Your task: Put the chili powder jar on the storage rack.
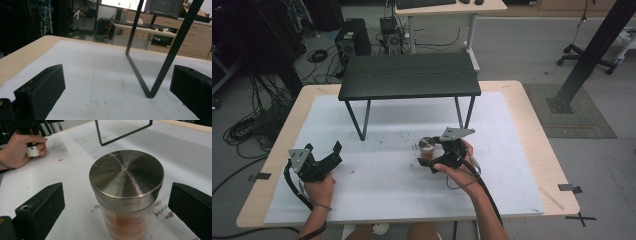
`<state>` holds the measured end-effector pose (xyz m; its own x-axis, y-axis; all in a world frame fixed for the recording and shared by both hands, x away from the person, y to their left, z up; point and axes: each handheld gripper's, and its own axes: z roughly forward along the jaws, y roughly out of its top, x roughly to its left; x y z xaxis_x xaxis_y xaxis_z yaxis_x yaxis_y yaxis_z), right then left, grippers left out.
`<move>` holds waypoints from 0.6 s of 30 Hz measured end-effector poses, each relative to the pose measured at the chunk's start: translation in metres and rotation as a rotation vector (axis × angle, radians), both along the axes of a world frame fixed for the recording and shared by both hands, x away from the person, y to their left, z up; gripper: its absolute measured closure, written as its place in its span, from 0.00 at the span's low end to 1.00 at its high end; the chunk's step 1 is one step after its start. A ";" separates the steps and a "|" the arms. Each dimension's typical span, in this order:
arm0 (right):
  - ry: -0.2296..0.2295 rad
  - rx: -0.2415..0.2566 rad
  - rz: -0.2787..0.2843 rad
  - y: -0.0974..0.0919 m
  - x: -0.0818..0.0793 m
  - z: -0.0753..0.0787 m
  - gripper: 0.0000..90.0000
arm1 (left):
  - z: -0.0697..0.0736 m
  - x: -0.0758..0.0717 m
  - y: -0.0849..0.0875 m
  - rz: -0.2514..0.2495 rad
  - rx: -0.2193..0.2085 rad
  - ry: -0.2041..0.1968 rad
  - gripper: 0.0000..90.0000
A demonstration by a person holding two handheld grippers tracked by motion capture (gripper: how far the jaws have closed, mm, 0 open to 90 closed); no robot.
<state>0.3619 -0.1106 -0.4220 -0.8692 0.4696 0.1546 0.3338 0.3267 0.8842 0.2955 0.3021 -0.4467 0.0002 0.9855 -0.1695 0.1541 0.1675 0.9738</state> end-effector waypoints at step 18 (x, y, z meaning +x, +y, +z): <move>-0.007 0.003 -0.001 -0.001 0.000 0.001 0.00 | 0.000 0.000 0.000 0.000 0.000 0.000 0.00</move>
